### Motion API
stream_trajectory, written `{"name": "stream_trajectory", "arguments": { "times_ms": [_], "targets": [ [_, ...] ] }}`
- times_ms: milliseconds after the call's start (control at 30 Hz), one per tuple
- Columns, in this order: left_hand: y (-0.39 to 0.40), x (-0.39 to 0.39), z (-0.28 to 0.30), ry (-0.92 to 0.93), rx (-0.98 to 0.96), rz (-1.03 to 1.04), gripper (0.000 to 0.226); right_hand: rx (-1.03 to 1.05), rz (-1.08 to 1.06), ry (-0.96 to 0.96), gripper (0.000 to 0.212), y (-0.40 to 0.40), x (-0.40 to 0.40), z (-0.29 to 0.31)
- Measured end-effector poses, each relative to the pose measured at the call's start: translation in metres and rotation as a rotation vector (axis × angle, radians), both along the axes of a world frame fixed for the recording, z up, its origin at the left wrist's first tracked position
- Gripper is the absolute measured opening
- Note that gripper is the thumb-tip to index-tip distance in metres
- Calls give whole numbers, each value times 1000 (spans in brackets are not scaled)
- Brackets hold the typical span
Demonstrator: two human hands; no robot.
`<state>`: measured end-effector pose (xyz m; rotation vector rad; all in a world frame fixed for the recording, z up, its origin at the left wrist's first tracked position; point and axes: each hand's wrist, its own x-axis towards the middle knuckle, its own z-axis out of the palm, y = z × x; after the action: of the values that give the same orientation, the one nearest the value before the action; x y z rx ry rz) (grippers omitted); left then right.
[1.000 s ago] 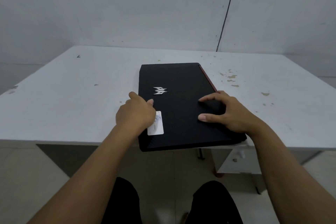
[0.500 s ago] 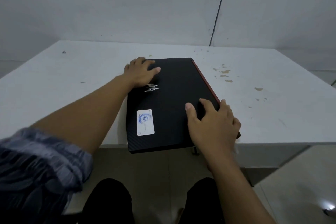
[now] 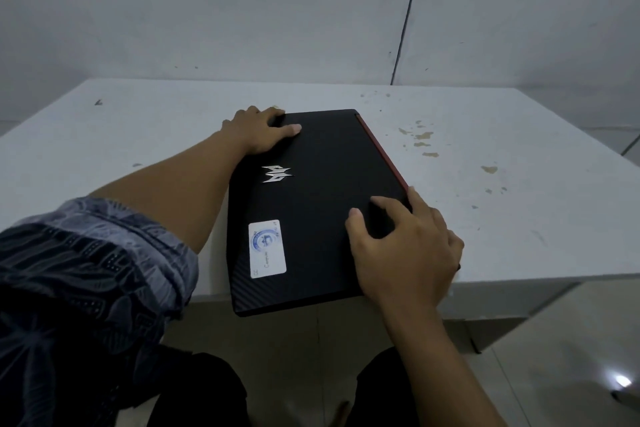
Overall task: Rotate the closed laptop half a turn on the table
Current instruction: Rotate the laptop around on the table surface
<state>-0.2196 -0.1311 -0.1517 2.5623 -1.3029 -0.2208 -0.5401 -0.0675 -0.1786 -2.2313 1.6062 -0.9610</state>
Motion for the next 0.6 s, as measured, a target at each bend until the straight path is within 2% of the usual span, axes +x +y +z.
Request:
{"name": "stream_trajectory", "arguments": {
  "times_ms": [200,433,600],
  "targets": [
    [17,11,-2,47,-40,21,106,-10,48,-130,36,-14,-5,0],
    [48,19,-12,140,-195,4,93,10,83,-205,26,-35,-13,4],
    [70,11,-17,82,-239,68,87,8,151,-253,20,-61,-23,4]
  ]
}}
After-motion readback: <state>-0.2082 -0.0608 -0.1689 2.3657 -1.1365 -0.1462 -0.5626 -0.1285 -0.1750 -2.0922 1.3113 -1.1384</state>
